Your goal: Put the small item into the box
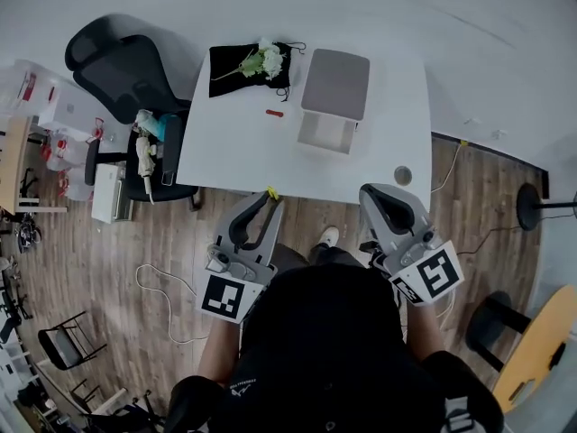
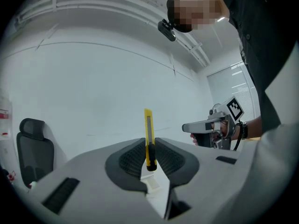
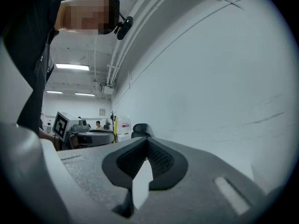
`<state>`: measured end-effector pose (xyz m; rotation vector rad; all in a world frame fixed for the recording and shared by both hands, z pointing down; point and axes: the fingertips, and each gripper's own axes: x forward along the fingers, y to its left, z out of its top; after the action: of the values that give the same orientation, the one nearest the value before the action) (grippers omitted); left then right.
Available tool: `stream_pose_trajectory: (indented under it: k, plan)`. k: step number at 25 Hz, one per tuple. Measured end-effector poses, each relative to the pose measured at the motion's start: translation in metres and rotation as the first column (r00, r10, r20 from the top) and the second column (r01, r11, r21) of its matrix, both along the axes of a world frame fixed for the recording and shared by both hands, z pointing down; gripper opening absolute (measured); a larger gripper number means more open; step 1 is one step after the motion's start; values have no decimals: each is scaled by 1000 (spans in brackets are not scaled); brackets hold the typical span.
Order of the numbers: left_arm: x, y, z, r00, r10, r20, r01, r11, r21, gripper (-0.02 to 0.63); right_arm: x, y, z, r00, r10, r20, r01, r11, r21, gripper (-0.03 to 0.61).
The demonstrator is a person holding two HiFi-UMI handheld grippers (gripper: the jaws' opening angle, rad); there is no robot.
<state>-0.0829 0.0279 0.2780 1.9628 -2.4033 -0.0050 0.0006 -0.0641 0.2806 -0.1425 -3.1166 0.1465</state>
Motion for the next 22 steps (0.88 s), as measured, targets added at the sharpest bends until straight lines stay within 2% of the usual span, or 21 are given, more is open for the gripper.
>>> stream_pose_trajectory:
  k: [6,14,19,22]
  plan:
    - [-2,-22,6,999,14,-29,-15,1000,-7,58,0,-17,1,1000,12,-11,-12,1000,5,2]
    - [-11,-68,19,990,140,-26,-141,989,-38,59,7,-45,15,989,141,-49,-143,989,-31,2]
    - [-33,-93,35,968,244,-61,-247,968,-50,58,-4,-63,7,958,284,-25,-285,958,-42,2]
    - [-48,-115,43,940,335,-63,-339,937,-83,58,-8,-76,12,933,353,-71,-355,935,-24,2]
